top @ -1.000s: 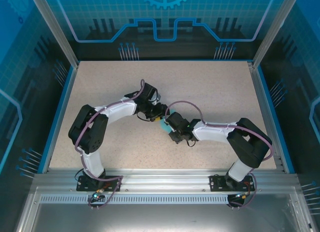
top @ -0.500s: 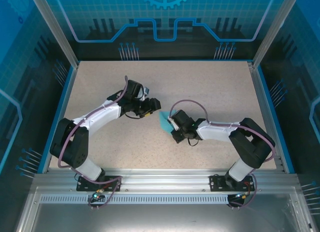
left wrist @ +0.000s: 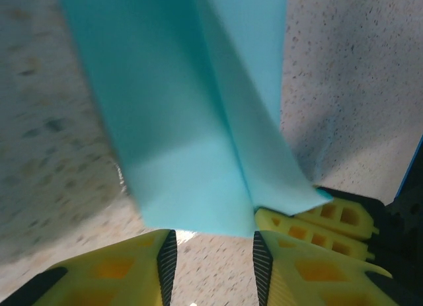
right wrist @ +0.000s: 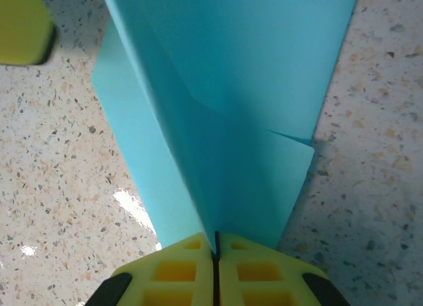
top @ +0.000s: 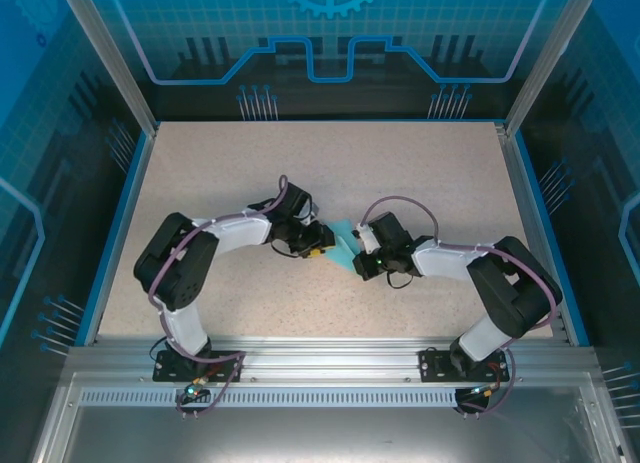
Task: Fold a paper plane with a square sheet of paper (fold left side to right side)
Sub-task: Fourth fold the wing at the center of the table.
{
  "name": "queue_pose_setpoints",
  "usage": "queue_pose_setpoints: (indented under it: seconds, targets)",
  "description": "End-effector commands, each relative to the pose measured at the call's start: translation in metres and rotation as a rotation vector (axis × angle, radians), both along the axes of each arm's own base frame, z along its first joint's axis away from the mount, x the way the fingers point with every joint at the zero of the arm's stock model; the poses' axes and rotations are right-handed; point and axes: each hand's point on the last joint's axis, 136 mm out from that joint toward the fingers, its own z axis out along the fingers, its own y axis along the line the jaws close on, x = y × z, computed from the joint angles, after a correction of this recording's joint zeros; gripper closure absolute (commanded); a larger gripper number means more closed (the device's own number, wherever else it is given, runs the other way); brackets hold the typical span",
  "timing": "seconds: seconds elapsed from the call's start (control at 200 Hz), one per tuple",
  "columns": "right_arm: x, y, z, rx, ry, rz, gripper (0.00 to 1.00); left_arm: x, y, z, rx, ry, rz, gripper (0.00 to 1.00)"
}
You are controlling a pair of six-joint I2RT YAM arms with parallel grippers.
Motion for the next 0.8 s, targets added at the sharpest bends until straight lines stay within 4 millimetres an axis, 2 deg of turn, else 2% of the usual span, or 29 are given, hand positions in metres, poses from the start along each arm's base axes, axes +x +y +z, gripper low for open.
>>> queue_pose_setpoints:
  seconds: [0.0,0.19,0.43,0.795]
  targets:
    - [-0.006,-0.004,-0.005,0.025,0.041,-0.013,0.93,0.011,-0.016,0.004,-0.031,-0.002,-0.007,0.62]
    - [-0.006,-0.006,-0.009,0.033,0.065,-0.018,0.93,0.018,-0.026,-0.006,-0.021,0.017,-0.017,0.63]
    - [-0.005,-0.007,-0.010,0.067,0.101,-0.031,0.91,0.018,-0.025,-0.020,-0.005,0.040,-0.013,0.63]
    - [-0.004,-0.003,-0.010,0.095,0.138,-0.022,0.85,0.018,-0.027,-0.030,0.005,0.053,-0.011,0.59]
